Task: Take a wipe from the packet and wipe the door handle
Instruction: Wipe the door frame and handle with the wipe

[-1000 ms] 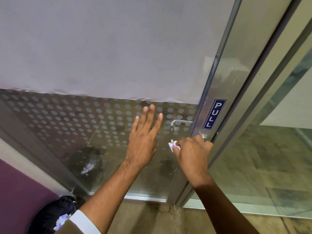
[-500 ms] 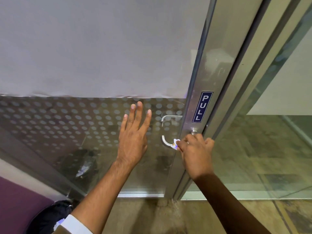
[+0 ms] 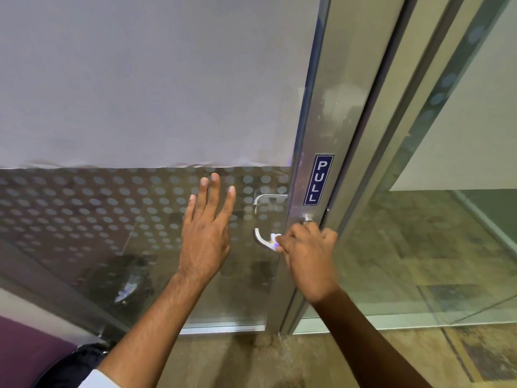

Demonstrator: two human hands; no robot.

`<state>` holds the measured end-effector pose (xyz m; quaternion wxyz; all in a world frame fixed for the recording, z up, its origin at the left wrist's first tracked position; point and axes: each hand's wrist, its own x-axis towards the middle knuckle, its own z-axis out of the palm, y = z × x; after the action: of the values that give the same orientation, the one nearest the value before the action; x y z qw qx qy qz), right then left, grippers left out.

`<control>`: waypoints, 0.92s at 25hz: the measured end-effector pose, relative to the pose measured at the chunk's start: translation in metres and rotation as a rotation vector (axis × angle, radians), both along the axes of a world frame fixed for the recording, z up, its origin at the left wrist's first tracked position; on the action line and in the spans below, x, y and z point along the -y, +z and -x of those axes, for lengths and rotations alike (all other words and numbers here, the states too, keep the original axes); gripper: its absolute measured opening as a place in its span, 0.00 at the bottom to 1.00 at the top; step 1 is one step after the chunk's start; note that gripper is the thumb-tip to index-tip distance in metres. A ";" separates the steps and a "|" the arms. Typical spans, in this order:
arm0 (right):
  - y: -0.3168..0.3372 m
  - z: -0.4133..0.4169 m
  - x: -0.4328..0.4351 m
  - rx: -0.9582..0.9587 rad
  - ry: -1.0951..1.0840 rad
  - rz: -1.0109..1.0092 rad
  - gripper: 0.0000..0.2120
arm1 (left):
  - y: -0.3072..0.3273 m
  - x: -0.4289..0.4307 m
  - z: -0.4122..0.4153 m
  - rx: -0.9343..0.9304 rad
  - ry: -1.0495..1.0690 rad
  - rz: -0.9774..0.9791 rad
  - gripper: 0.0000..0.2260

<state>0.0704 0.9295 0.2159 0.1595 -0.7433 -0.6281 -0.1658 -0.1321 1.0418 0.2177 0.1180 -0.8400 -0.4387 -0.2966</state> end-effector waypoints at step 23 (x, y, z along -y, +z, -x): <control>-0.004 -0.039 0.015 -0.509 -0.282 -0.061 0.13 | -0.008 0.002 -0.013 0.100 0.010 0.006 0.34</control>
<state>0.1094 0.9149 0.2117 0.3096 -0.8359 -0.4531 -0.0135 -0.1186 1.0398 0.2096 0.0948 -0.8223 -0.4492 -0.3361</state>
